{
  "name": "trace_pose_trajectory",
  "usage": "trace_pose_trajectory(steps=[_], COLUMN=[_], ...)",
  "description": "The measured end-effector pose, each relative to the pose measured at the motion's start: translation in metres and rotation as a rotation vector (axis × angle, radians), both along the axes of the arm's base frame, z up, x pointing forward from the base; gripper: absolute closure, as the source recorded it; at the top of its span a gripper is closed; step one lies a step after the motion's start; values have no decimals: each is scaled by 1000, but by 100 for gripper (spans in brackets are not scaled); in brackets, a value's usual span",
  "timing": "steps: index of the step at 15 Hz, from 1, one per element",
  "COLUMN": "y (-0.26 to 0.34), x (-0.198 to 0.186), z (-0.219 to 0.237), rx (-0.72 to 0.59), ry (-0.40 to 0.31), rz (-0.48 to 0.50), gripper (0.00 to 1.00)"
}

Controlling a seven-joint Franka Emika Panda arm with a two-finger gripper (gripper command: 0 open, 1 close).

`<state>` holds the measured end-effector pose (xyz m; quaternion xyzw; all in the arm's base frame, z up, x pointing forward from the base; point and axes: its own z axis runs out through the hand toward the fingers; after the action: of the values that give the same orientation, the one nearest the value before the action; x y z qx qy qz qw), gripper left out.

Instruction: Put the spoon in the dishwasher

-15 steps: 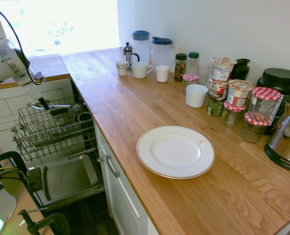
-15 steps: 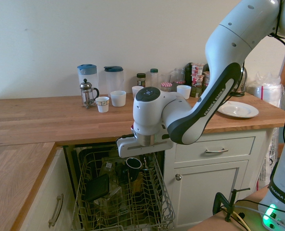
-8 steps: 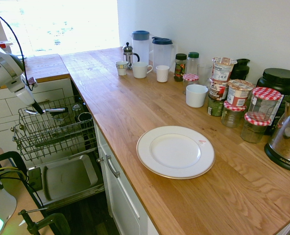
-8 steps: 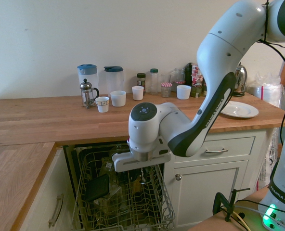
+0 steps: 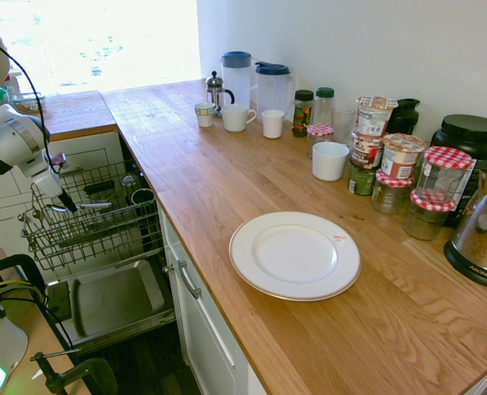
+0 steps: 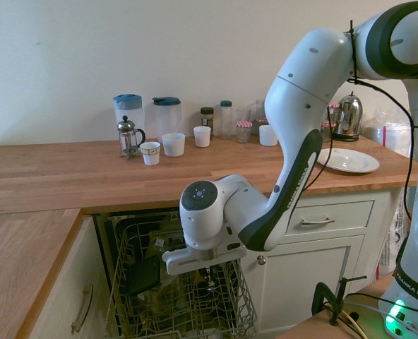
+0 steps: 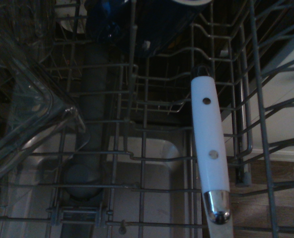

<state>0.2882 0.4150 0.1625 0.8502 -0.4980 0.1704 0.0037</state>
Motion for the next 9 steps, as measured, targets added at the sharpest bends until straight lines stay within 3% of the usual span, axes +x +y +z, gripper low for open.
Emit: trace_pose_trajectory(steps=[4,5,9], y=[-5,-5,-9], x=[0,-1,2], z=[-25,-29,-40], rx=[-1,1,7], ry=[12,14,16], rz=[-24,-26,-27], gripper=[100,0,0])
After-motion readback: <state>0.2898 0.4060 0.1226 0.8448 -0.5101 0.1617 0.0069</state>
